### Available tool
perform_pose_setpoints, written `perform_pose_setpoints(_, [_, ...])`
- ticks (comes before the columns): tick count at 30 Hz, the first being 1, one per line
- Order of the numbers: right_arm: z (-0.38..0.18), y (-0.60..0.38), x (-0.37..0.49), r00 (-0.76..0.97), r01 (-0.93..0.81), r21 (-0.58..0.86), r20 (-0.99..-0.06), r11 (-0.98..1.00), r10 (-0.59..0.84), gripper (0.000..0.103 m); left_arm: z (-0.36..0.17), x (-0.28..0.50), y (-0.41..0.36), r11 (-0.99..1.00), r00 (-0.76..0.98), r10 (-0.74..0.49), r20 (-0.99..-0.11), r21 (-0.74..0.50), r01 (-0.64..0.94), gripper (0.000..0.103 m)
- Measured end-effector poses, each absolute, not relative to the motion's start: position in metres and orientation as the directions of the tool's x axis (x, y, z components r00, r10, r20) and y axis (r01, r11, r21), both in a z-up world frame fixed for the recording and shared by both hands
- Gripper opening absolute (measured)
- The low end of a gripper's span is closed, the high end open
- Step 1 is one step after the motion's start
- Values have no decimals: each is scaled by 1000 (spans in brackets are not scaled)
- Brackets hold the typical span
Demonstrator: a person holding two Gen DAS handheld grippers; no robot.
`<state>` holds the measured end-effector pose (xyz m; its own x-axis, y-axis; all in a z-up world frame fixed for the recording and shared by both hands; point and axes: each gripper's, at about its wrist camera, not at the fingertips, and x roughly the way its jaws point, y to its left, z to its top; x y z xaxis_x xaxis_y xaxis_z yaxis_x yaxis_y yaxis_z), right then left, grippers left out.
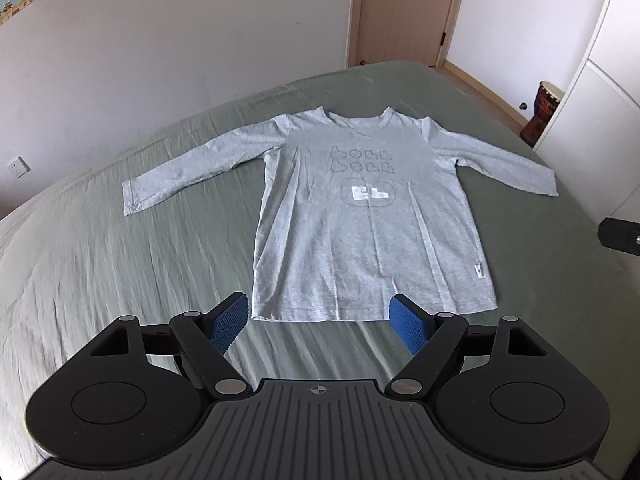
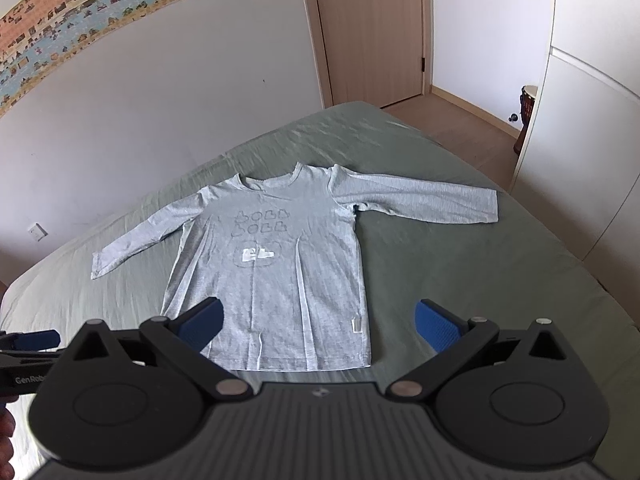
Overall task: Fold clothes
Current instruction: 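Move both grippers toward the hem of the grey shirt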
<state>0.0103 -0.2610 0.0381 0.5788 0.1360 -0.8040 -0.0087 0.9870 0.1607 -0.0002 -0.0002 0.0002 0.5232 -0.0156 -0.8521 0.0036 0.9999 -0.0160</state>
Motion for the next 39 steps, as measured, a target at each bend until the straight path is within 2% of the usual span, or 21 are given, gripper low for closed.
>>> perform_pose_setpoints(6, [31, -268, 17, 568, 5, 163, -812, 987, 131, 103, 6, -10, -8, 999, 553, -16, -833, 2, 32, 78])
perform_pose_setpoints(9, [27, -270, 22, 567, 16, 151, -816, 988, 115, 103, -11, 11, -23, 998, 489, -52, -871, -32, 49, 78])
perform_pose_setpoints(24, [8, -313, 38, 570, 35, 182, -812, 983, 130, 102, -52, 39, -90, 991, 463, -72, -884, -12, 132, 78])
perform_pose_setpoints(29, [-5, -330, 47, 559, 32, 209, -814, 977, 155, 95, -74, 45, -114, 986, 438, -116, -891, -49, 160, 78])
perform_pose_setpoints(34, [-33, -353, 69, 527, 36, 297, -817, 954, 234, 84, -110, 44, -150, 975, 422, -126, -898, -34, 220, 78])
perform_pose_setpoints(39, [-66, -373, 95, 492, 76, 374, -821, 924, 291, 83, -142, 42, -177, 964, 415, -128, -901, -15, 264, 78])
